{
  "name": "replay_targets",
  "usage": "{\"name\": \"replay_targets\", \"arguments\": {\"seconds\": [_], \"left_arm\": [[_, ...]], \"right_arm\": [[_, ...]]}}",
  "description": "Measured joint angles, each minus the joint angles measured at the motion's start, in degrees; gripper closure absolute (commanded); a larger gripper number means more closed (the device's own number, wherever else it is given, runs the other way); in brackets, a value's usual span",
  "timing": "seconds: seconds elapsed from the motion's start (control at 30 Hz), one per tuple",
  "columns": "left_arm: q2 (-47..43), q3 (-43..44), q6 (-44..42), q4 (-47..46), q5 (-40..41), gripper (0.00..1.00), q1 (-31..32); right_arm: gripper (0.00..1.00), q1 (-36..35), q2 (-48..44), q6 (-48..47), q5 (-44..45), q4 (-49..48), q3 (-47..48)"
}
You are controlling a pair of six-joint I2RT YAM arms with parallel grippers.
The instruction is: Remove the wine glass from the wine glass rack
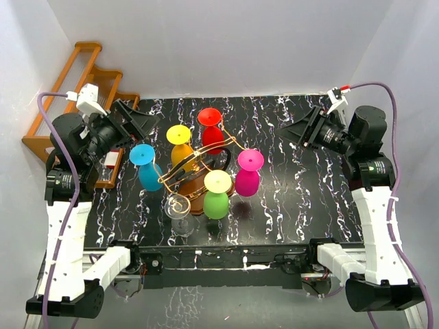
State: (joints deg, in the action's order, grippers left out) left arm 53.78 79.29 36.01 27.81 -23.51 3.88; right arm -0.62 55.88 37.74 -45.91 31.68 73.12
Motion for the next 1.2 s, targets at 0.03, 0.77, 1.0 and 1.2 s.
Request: {"name": "replay_targets", "arguments": {"seconds": [0.03, 0.77, 1.0, 1.2], "left_arm": [[-0.09, -0.48, 0.0, -0.5, -0.33, 0.03, 0.0], [-2.67, -6.82, -0.07, -3.32, -3.61, 0.04, 0.0], [-2.58, -6.82, -0.02, -2.91, -3.21, 0.05, 0.0], [-2.05, -7.06, 0.04, -2.95, -3.21, 0.05, 0.0]], "right_arm": [[0.41, 0.0, -0.15, -0.24, 0.15, 0.85, -0.07], [0.44, -12.37, 22.93, -5.68, 6.62, 7.13, 12.7], [0.48, -16.06, 37.64, -6.99, 10.86, 7.3, 29.2], [0.5, -16.44, 45.75, -7.48, 11.47, 7.21, 37.24]]}}
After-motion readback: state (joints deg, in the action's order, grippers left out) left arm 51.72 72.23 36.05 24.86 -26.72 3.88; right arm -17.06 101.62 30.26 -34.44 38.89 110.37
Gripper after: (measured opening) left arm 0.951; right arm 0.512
